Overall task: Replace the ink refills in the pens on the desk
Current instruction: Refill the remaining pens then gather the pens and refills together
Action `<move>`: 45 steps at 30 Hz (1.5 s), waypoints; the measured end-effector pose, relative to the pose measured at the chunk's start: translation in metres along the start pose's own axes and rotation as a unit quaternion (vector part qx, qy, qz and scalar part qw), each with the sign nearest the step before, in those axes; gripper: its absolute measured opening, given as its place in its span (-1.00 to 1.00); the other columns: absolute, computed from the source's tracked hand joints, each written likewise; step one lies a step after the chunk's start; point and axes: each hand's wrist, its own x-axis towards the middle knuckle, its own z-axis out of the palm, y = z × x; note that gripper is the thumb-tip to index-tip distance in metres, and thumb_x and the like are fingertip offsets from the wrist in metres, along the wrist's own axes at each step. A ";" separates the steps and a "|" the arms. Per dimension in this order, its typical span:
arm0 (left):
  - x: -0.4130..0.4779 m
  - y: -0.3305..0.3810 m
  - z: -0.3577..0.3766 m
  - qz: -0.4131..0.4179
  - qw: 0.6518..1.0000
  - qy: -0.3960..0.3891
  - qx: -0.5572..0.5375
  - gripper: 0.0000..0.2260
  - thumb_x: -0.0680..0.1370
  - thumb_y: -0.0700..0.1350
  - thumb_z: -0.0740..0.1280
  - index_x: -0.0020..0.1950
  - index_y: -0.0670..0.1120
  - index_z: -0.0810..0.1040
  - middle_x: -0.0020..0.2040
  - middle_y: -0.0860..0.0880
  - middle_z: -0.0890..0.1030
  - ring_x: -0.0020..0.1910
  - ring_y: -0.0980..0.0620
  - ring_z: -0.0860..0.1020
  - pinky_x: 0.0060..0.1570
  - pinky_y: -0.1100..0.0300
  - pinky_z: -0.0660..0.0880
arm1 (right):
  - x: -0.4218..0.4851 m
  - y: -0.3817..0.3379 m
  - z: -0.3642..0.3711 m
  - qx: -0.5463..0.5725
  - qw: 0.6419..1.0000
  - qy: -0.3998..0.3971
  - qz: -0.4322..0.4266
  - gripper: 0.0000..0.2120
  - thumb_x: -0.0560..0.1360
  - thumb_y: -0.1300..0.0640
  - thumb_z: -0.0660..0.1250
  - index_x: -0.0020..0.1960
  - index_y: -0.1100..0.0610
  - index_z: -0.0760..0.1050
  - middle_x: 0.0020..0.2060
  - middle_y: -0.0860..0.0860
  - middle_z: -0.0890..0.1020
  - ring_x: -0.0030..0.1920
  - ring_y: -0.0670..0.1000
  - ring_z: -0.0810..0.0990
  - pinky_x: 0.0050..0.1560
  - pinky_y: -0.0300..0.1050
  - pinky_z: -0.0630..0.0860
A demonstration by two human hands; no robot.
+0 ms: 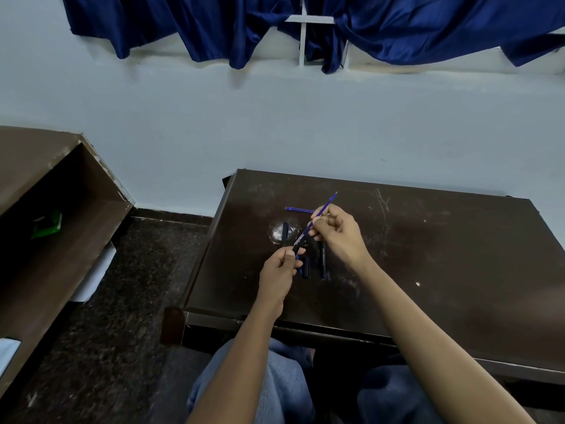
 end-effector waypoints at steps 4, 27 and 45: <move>0.000 0.000 -0.003 0.005 1.000 0.004 0.002 -0.77 0.65 -0.07 0.14 -0.01 0.13 0.58 -0.10 0.11 0.56 -0.21 0.23 0.46 -0.29 0.38 0.36 | -0.002 0.000 0.004 -0.008 1.000 0.002 -0.006 -0.92 0.55 0.30 0.24 -0.05 0.21 0.51 -0.27 0.15 0.63 -0.25 0.03 0.61 -0.18 -0.12 0.57; 0.012 -0.008 -0.007 0.002 0.997 0.069 -0.030 -0.77 0.64 -0.07 0.14 0.04 0.08 0.60 -0.09 0.12 0.58 -0.14 0.22 0.51 -0.19 0.34 0.39 | 0.023 0.066 0.036 -0.436 0.889 -0.084 0.110 -0.79 0.48 0.07 0.37 0.06 0.16 0.57 -0.01 0.10 0.65 0.03 0.11 0.62 0.02 0.00 0.57; -0.011 0.006 -0.009 -0.017 0.993 0.033 -0.112 -0.82 0.61 -0.04 0.24 0.04 0.07 0.66 -0.22 0.06 0.60 -0.40 0.22 0.42 -0.48 0.35 0.32 | 0.014 0.010 0.020 0.115 0.979 0.103 0.131 -0.93 0.55 0.28 0.28 0.02 0.22 0.46 -0.17 0.11 0.56 -0.21 0.00 0.61 -0.10 -0.07 0.65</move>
